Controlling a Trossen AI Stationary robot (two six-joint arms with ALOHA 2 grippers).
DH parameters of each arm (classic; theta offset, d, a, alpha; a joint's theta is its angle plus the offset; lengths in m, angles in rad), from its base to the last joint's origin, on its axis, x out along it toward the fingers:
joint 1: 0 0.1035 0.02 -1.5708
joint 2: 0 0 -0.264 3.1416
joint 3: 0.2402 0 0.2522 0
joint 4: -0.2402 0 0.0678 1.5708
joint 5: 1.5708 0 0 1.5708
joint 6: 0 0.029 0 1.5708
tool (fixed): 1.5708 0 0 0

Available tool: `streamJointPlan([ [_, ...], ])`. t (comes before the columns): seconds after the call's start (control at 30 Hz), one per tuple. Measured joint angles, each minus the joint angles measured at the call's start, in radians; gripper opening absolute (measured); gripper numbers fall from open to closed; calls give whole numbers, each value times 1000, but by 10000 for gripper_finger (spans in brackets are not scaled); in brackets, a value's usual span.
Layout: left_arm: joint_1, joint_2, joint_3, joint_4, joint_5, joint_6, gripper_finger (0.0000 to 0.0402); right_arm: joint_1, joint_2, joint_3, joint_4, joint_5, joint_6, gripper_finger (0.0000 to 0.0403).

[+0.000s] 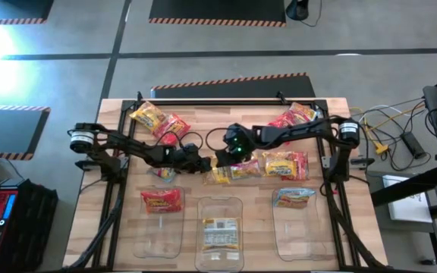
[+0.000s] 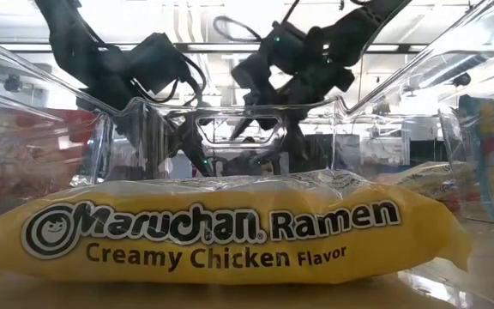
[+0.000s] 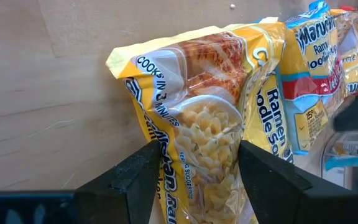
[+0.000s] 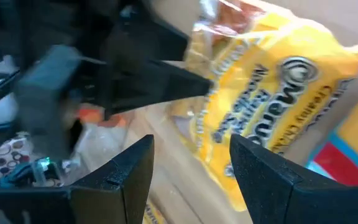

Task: Sort Maruchan noodles
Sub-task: Put the yellow noodle pack into the middle transparent bin

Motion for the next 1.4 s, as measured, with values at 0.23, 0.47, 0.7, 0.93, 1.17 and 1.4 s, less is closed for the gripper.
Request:
streamJointPlan([
  [0.23, 0, -3, -1, -3, 4, -1, 194, 1, 22, 0, -31, 22, -2, 198],
  [0.47, 0, -14, -2, -11, 8, 1, 194, 9, 47, 0, -99, 69, -13, 198],
  [0.7, 0, -14, -3, -10, 6, 1, 194, 18, 82, 0, -101, 72, -11, 198],
  [0.93, 0, -14, -3, -7, 3, 1, 194, 21, 101, 2, -88, 100, -13, 198],
  [1.17, 0, -15, -3, 12, 2, -2, 194, 21, 104, 2, -58, 160, -38, 199],
  [1.4, 0, -15, -3, 60, 2, -2, 194, 20, 105, 0, -34, 177, -58, 199],
])
